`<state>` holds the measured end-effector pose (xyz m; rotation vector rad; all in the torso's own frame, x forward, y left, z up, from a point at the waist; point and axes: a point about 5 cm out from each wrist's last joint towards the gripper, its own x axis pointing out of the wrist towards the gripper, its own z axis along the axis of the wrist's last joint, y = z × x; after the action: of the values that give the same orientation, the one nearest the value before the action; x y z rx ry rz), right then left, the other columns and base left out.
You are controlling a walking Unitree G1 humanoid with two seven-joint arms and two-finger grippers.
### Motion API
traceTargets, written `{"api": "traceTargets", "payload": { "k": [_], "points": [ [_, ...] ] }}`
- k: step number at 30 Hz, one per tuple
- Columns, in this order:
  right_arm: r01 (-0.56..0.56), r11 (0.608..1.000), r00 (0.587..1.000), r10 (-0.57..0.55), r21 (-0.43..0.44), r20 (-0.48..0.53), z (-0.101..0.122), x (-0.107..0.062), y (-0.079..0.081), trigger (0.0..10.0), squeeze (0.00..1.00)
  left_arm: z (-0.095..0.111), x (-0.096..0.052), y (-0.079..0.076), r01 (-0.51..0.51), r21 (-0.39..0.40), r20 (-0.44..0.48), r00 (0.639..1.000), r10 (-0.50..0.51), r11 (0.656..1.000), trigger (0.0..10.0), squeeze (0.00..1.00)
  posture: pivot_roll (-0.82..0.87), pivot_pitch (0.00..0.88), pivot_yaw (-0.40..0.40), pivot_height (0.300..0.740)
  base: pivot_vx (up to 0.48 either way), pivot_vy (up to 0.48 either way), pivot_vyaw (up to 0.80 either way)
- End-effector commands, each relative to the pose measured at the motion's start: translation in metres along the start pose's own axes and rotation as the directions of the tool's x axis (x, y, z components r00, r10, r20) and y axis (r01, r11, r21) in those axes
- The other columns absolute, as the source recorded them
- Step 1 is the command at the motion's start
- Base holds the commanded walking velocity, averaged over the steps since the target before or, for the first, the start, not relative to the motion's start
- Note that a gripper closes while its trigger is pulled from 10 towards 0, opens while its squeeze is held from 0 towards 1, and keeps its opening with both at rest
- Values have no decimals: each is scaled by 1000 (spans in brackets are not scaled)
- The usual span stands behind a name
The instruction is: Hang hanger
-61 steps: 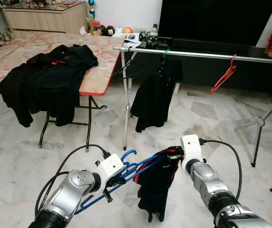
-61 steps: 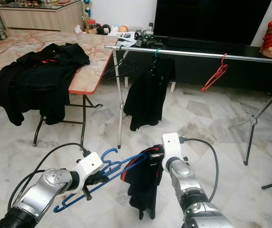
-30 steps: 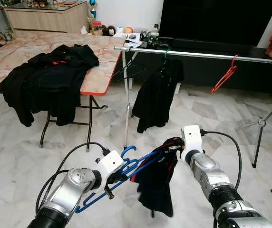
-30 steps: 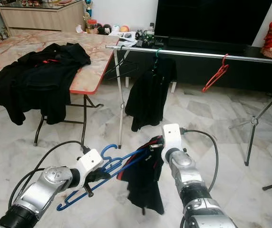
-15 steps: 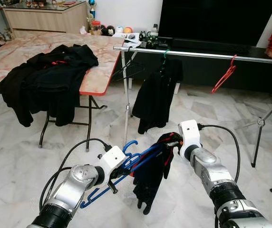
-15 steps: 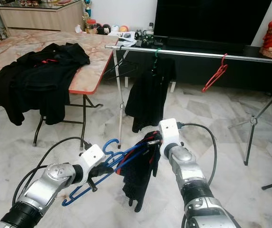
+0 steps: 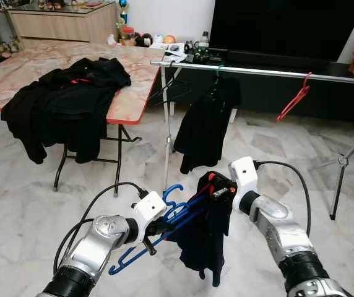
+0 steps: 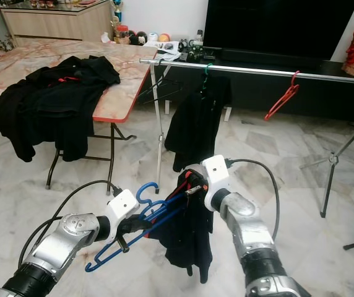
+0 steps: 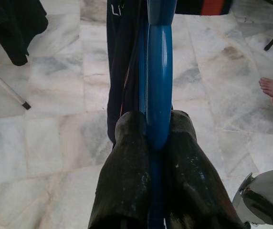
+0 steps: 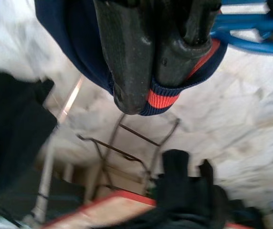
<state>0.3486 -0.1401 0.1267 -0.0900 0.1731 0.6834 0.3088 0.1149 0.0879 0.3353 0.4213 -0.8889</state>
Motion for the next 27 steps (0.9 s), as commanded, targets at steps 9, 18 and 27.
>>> {"api": "traceTargets", "payload": {
  "k": [9,18,27],
  "points": [
    [-229,953,970,240,-200,32,15,-18,18,10000,0,9,1,-2,20,9,40,999,-20,1000,10000,0,56,0,-63,740,0,0,0],
    [119,960,987,-143,-252,-78,2,-18,-25,10000,0,8,0,-2,10,6,42,999,-11,1000,10000,0,58,0,-63,740,0,0,0],
    [227,929,973,-231,-292,24,17,-20,-38,10000,0,8,0,-3,24,-9,50,998,-23,1000,10000,0,56,0,-65,740,0,0,0]
  ]
}}
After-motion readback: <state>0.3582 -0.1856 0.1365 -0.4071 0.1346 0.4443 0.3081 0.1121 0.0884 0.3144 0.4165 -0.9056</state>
